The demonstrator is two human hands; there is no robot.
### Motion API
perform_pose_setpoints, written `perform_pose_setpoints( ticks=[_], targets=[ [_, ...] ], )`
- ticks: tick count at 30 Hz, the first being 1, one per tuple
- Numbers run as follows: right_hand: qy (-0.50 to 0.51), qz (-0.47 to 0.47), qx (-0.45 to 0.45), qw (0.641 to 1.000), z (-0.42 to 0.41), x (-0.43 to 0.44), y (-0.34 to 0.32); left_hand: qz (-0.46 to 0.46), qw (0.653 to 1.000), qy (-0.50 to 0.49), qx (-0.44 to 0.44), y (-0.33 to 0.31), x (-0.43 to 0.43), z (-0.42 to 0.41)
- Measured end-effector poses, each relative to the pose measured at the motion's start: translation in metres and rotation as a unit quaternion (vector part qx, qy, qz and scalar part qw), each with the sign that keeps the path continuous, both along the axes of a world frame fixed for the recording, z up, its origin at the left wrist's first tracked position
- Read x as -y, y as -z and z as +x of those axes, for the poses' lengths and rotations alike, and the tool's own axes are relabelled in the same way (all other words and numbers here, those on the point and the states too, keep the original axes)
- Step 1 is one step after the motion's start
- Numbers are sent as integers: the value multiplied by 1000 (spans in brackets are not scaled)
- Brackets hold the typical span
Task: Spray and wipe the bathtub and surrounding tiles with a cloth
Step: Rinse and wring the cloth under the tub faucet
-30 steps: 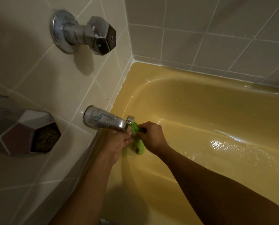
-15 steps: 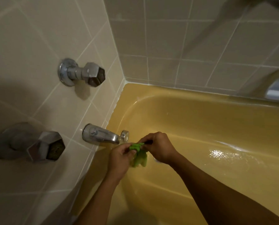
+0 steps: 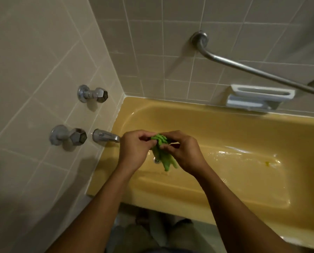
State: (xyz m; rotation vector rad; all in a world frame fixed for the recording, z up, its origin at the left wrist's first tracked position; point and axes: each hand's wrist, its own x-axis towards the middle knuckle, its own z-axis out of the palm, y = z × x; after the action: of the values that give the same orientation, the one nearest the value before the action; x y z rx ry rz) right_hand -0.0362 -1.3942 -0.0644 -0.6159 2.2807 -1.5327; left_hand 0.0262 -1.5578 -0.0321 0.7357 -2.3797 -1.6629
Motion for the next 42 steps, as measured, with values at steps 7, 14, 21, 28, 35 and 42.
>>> perform_pose_setpoints(
  ticks=[7, 14, 21, 28, 35, 42],
  targets=[
    [74, 13, -60, 995, 50, -40, -42, 46, 996, 57, -44, -40, -47, 35],
    [164, -60, 8, 985, 81, -57, -85, 95, 976, 190, -43, -7, -27, 80],
    [117, -206, 16, 971, 99, -59, -155, 48, 963, 261, 39, 61, -37, 91],
    [151, -250, 24, 956, 98, -85, -160, 254, 959, 125, 15, 49, -49, 94],
    [164, -137, -8, 977, 92, -79, -133, 230, 973, -9, -7, 50, -48, 91],
    [172, 2, -25, 985, 87, -72, -90, 177, 984, 7, -18, 17, -50, 83]
  ],
)
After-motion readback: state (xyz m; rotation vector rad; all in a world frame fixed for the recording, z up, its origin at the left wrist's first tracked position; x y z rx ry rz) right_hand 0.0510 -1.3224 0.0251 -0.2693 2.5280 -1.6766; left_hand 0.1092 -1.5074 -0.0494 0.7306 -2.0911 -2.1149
